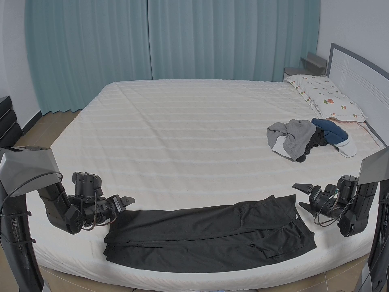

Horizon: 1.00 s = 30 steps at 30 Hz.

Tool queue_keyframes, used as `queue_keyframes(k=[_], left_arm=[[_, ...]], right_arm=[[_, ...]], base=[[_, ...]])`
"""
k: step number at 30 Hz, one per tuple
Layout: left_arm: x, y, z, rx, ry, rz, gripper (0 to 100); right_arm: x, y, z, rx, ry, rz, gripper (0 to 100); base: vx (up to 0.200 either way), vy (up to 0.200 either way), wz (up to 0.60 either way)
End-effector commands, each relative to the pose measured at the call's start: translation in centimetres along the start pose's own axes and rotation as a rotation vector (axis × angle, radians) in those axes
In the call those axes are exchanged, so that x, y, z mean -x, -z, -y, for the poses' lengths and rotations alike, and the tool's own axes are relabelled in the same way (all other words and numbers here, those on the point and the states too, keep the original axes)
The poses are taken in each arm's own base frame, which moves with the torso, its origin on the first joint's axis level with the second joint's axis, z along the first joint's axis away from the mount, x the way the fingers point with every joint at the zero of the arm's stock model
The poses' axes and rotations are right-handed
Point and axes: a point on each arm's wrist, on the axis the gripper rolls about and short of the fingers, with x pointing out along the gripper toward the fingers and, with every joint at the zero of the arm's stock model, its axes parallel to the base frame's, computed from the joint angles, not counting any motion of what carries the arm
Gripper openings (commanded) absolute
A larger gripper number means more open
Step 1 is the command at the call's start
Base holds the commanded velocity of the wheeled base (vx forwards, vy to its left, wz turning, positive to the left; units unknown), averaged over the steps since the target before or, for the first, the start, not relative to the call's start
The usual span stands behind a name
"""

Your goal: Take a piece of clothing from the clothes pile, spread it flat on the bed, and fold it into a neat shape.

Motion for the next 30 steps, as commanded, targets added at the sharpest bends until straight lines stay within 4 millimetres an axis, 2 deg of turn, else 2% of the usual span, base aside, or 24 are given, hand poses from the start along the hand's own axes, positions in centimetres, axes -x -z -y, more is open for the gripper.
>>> queue_keyframes(k=[1,12,17,18,30], left_arm=[[0.3,0.3,-0.4,0.002,-0.028,-0.004,100],[0.6,1.1,-1.1,0.012,-0.058,-0.038,100],[-0.3,1.6,-1.5,0.018,-0.084,-0.071,100],[-0.6,1.6,-1.6,0.021,-0.085,-0.071,0],[-1.0,0.5,-1.9,0.100,-0.137,0.006,0]], right_arm=[[-0.1,0.0,0.1,0.001,-0.001,0.002,100],[-0.2,0.1,0.2,0.000,0.001,0.000,100],[-0.2,0.1,0.3,0.001,0.001,-0.002,100],[-0.2,0.2,0.3,0.002,0.000,-0.003,100],[-0.8,-0.2,0.3,0.015,-0.010,0.009,100]], base=[[0.000,0.000,0.00],[0.000,0.000,0.00],[0.000,0.000,0.00],[0.000,0.000,0.00],[0.000,0.000,0.00]])
